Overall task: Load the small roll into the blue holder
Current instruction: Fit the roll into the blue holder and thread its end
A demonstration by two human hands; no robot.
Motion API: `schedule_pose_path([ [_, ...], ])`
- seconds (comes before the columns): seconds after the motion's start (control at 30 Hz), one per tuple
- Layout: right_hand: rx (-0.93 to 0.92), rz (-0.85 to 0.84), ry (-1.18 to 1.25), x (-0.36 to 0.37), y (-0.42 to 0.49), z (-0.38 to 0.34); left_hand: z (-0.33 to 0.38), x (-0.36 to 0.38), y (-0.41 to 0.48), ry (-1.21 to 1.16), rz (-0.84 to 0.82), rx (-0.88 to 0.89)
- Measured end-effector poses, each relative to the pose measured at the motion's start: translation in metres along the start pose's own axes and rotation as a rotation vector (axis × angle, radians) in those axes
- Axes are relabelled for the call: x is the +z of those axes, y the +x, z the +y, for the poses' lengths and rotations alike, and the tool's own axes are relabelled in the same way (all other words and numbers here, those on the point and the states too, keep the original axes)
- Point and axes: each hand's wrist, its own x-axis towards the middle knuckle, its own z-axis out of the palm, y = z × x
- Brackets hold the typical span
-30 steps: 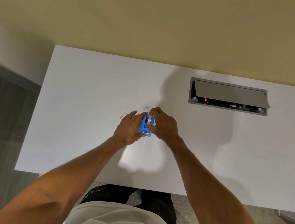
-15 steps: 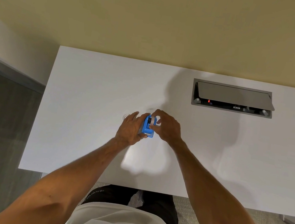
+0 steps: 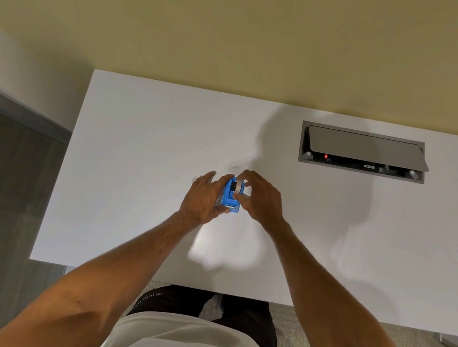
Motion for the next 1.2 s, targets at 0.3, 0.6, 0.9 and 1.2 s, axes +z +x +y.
schedule_pose_path([
  [0.3,-0.052,-0.006,-0.025,-0.008,0.000,-0.004,0.003,-0.004,0.001,-0.112,-0.030,0.023],
  [0.6,-0.058,-0.038,0.105,-0.023,-0.006,-0.007,0.007,-0.027,-0.006,-0.514,0.074,0.031],
  [0.9,-0.050,-0.013,0.225,-0.019,-0.011,-0.012,0.012,-0.034,-0.008,-0.596,0.156,0.041],
  [1.2,0.128,0.105,0.325,-0.015,-0.019,-0.018,0.019,-0.016,-0.023,-0.675,0.341,-0.050],
])
